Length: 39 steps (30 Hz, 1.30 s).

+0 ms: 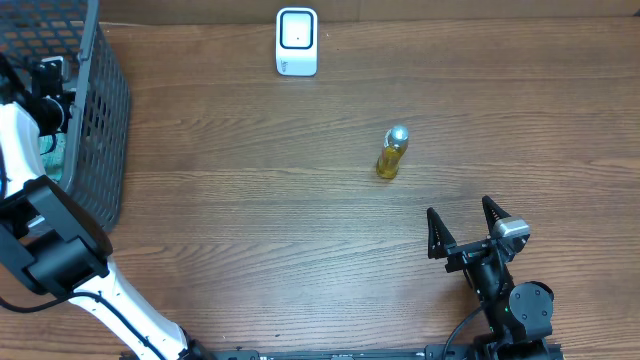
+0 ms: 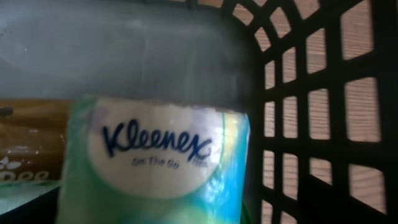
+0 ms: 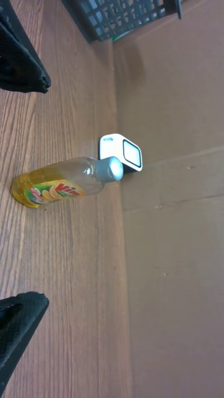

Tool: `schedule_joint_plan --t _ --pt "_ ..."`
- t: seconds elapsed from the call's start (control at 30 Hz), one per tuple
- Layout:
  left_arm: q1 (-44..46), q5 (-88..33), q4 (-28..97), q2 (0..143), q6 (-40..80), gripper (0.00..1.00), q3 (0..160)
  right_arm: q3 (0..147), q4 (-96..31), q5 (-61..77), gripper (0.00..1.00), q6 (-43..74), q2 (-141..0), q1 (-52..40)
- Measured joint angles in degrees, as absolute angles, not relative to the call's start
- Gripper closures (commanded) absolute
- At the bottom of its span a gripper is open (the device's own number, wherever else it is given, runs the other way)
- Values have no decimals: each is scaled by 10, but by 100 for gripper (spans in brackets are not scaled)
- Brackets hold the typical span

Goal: Scan the item barcode
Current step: 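Return the left gripper to the basket and grasp the white-green jar, then carry the jar with Kleenex pack and place it left of the bottle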

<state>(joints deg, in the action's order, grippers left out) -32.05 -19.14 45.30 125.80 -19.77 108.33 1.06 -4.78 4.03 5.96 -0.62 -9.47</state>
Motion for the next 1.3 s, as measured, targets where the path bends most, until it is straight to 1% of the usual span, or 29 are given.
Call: schedule_joint_plan --t 0.03,0.07,0.1,0.17,0.23,0.27,0.3,0.4,0.53,0.73,0.87,1.07,1.2,1.3 --pt "-319 -186 447 1258 -199 10 1079 11 -47 40 0 60 -6 -95" --pt "-318 -180 444 1258 -201 16 1075 11 -48 40 0 60 -6 -95" --pt "-318 -174 444 1258 -200 19 1073 11 -48 40 0 60 -6 -95" --pt "-318 -162 444 1258 -200 20 1071 11 -48 41 0 60 -6 -95" --pt "-318 -152 447 1258 -201 30 1070 11 -48 40 0 60 -6 -95" --pt "-317 -147 449 1258 -202 32 1070 11 -48 41 0 60 -6 -95" --pt "-317 -143 449 1258 -202 32 1070 11 -48 40 0 60 -6 -95" --pt "-315 -137 450 1258 -197 39 1070 11 -48 40 0 60 -6 -95" --pt "-315 -129 450 1257 -178 39 1071 11 -48 40 0 60 -6 -95" --pt "-315 -111 452 1235 -142 42 1074 11 -48 40 0 60 -6 -95" --pt "-315 -93 422 1162 -103 45 1080 11 -48 40 0 60 -6 -95" --pt "-300 -82 393 980 -60 50 1108 11 -47 40 0 60 -6 -95" --pt "-258 -81 442 896 -48 51 1118 11 -48 40 0 60 -6 -95" --pt "-213 -82 510 868 -34 53 1120 11 -48 41 0 60 -6 -95"
